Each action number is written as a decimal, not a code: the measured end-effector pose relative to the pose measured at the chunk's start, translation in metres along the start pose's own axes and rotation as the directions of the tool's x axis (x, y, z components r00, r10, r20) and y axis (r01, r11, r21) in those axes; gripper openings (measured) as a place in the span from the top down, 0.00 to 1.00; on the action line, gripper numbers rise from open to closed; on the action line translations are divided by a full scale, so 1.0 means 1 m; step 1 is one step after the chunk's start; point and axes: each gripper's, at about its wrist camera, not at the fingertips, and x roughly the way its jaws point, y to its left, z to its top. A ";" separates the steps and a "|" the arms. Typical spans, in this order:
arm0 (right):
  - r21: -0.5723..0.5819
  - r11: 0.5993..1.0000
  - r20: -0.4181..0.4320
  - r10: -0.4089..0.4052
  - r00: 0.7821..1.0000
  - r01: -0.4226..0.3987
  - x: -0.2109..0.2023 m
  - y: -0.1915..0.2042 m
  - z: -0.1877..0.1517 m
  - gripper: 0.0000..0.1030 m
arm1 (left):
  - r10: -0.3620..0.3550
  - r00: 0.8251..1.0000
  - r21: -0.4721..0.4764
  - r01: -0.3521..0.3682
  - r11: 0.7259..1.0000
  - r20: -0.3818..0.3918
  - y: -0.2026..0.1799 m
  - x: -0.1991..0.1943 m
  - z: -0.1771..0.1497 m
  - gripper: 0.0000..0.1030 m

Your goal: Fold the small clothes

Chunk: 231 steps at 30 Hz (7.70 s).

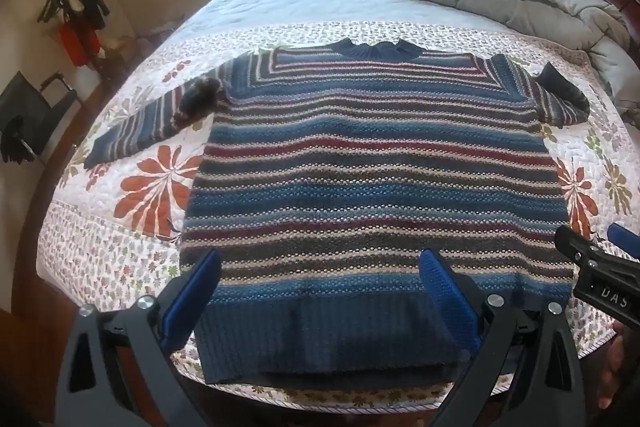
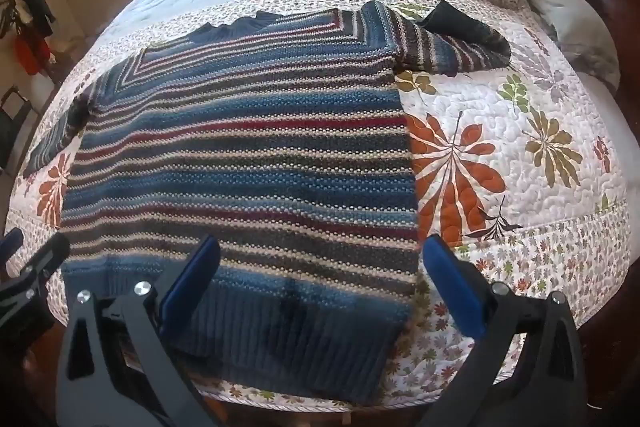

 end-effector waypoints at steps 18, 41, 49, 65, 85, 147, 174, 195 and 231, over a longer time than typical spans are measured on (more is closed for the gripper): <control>-0.007 1.000 0.003 -0.018 1.000 0.018 0.000 0.003 0.000 0.02 | -0.006 1.000 0.008 0.006 1.000 -0.019 0.003 0.007 -0.002 0.03; -0.003 1.000 -0.001 -0.009 1.000 0.009 0.002 0.002 -0.001 0.02 | -0.007 1.000 0.013 0.008 1.000 -0.022 -0.001 0.009 -0.001 0.03; -0.002 1.000 -0.006 -0.007 1.000 0.007 0.005 0.003 -0.002 0.02 | -0.008 1.000 0.012 0.008 1.000 -0.026 -0.001 0.011 -0.001 0.03; -0.001 1.000 -0.012 -0.002 1.000 0.002 0.009 0.001 -0.004 0.02 | -0.008 1.000 0.013 0.009 1.000 -0.027 0.000 0.013 -0.002 0.03; -0.014 1.000 -0.013 0.005 1.000 -0.006 0.017 -0.004 0.004 0.02 | -0.010 0.999 0.018 0.011 1.000 -0.052 -0.005 0.027 0.005 0.03; 0.142 0.846 0.034 0.515 0.856 -0.514 0.128 -0.127 0.282 0.93 | -0.007 0.994 0.002 0.007 1.000 -0.105 -0.104 0.163 0.189 0.03; 0.078 0.933 -0.034 0.355 0.934 -0.352 0.131 -0.104 0.136 0.64 | -0.242 0.924 -0.186 0.192 0.964 -0.295 -0.120 0.219 0.178 0.03; 0.058 0.942 0.025 0.330 0.943 -0.331 0.130 -0.100 0.123 0.53 | -0.350 0.927 -0.338 0.289 0.896 -0.137 -0.091 0.214 0.204 0.92; -0.037 0.988 -0.054 0.145 0.988 -0.147 0.187 -0.066 0.209 0.78 | -0.168 0.984 -0.402 0.180 0.898 0.066 0.057 0.228 0.223 0.89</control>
